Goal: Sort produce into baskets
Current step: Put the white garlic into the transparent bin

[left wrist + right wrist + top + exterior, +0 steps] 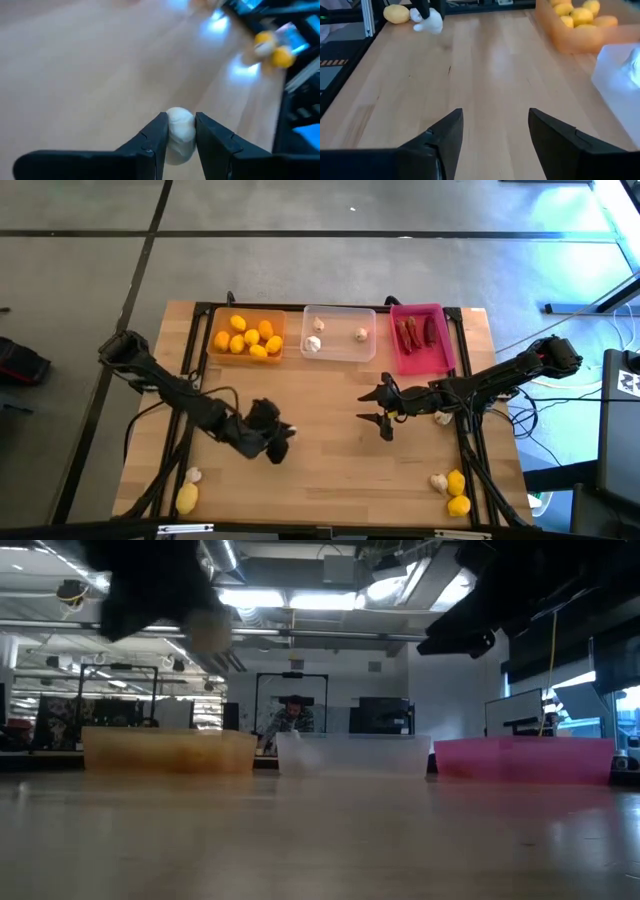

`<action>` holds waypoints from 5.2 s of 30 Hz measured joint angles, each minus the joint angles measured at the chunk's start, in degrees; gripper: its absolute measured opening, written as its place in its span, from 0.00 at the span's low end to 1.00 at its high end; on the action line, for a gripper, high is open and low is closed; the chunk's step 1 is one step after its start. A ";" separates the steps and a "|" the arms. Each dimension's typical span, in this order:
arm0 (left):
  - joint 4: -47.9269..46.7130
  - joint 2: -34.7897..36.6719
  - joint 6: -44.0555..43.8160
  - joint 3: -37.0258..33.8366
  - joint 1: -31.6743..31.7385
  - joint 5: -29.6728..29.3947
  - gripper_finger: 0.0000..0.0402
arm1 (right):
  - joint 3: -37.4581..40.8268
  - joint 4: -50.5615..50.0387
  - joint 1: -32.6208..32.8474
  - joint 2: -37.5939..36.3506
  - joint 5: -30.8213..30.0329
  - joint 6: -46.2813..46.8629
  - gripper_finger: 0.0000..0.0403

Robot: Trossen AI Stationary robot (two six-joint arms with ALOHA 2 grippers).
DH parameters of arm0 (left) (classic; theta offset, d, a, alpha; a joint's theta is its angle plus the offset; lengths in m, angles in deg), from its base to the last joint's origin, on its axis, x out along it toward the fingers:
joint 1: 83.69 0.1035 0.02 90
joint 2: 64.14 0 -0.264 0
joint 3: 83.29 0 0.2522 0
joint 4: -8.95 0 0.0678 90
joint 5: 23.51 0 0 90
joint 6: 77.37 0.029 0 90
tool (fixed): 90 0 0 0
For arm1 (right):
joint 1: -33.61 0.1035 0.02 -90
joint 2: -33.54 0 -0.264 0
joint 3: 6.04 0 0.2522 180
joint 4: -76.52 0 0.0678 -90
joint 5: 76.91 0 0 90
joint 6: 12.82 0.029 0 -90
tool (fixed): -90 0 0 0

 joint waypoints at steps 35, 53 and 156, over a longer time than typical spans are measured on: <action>48.99 -5.99 28.65 0.07 14.31 -0.33 0.22 | -7.12 19.51 0.02 3.24 2.26 -53.33 0.59; 55.46 -10.05 30.07 0.00 15.07 -0.33 0.22 | -7.12 22.38 0.00 5.01 -0.24 -54.02 0.42; 23.62 -4.85 39.57 0.00 16.63 0.85 0.52 | -7.06 -4.24 -44.66 16.24 11.20 -22.12 0.01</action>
